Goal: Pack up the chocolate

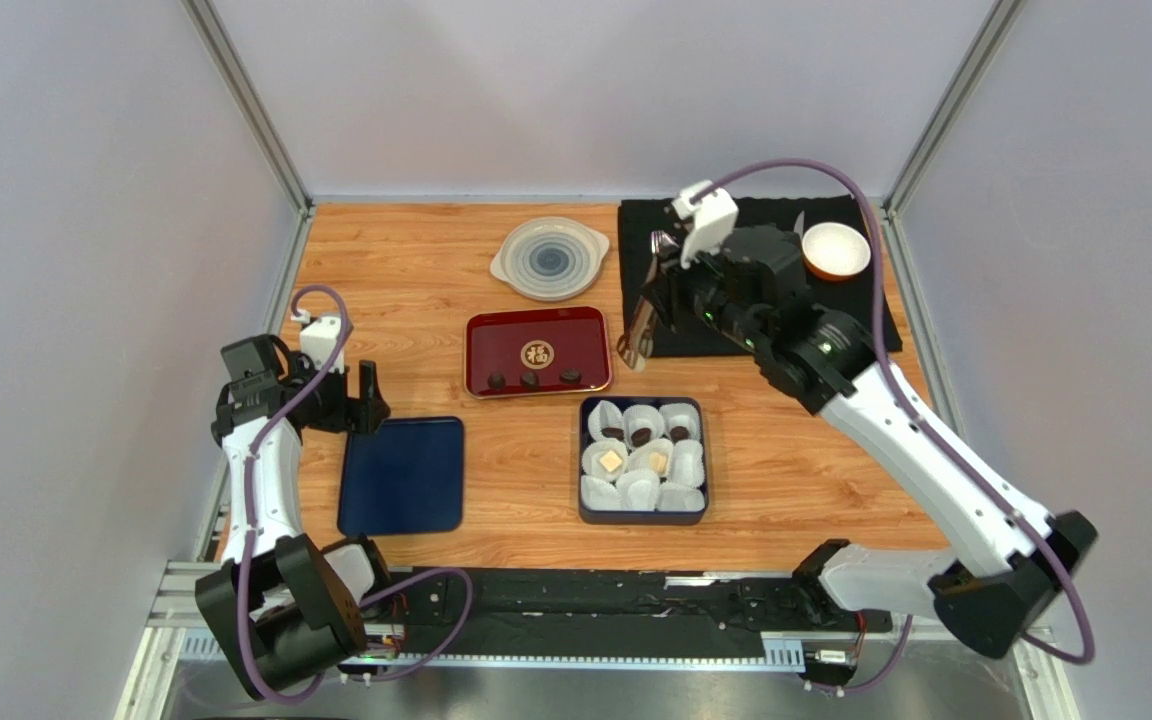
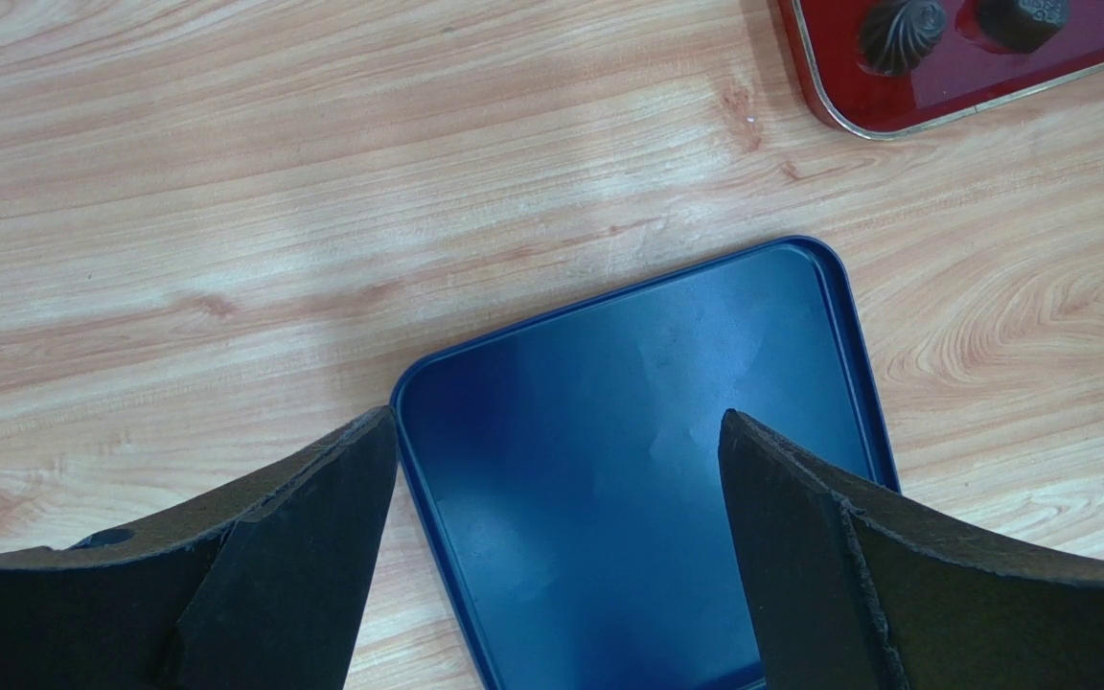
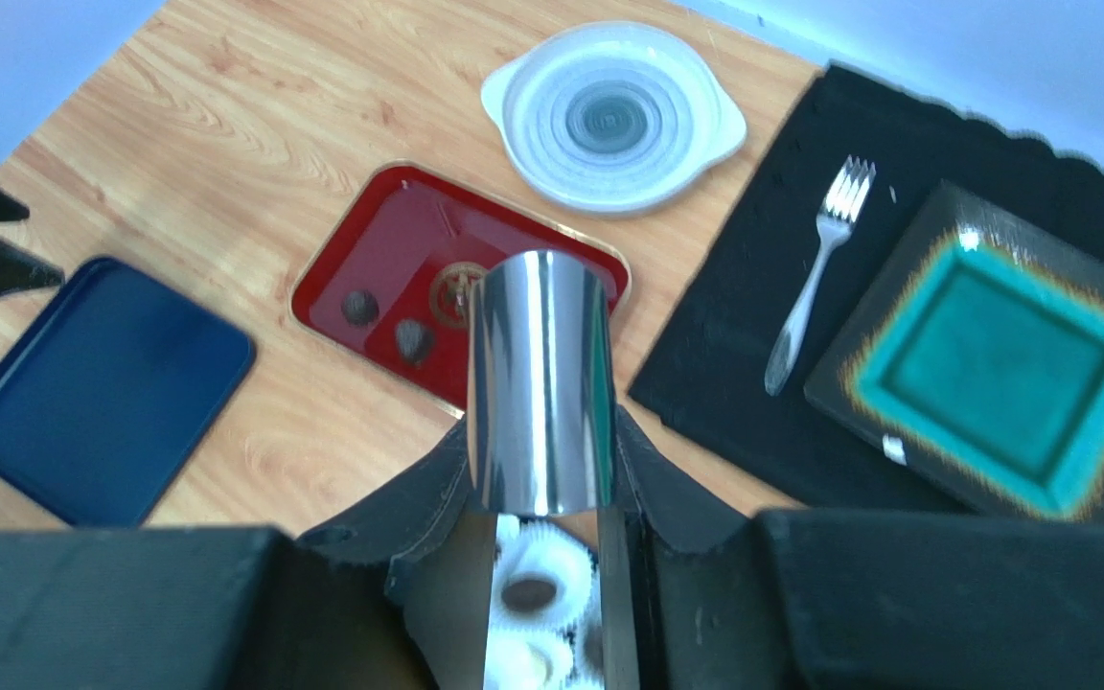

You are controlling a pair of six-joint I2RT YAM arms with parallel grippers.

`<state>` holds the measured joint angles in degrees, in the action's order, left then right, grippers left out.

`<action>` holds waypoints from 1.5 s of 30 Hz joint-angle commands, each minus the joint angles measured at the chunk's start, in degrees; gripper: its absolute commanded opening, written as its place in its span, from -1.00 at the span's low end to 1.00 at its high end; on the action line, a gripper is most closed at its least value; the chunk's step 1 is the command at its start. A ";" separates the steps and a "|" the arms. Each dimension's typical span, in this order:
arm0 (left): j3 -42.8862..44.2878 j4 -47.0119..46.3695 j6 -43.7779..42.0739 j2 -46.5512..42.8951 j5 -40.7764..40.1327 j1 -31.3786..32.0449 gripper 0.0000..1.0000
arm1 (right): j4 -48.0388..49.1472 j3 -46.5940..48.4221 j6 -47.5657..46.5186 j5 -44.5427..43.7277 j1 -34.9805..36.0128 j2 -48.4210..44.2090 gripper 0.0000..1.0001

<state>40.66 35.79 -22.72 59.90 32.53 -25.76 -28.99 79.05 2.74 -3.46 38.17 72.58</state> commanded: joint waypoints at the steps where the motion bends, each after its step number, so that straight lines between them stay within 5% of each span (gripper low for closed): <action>1: -0.15 -0.20 -1.01 -0.75 1.30 -0.61 0.81 | -3.96 -6.70 4.45 -2.33 -0.03 -9.79 -0.67; 18: 0.47 0.24 0.05 -0.31 3.06 -0.61 0.81 | -17.59 -16.90 11.84 -3.65 0.68 -26.17 -0.64; 45: 0.03 0.33 -0.83 -0.84 1.74 -0.61 0.81 | -11.08 -19.72 10.53 -5.59 0.76 -23.09 -0.36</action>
<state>40.64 35.88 -22.65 59.90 34.00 -25.76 -44.49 58.92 13.76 -8.05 38.61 49.36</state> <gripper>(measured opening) 0.905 0.318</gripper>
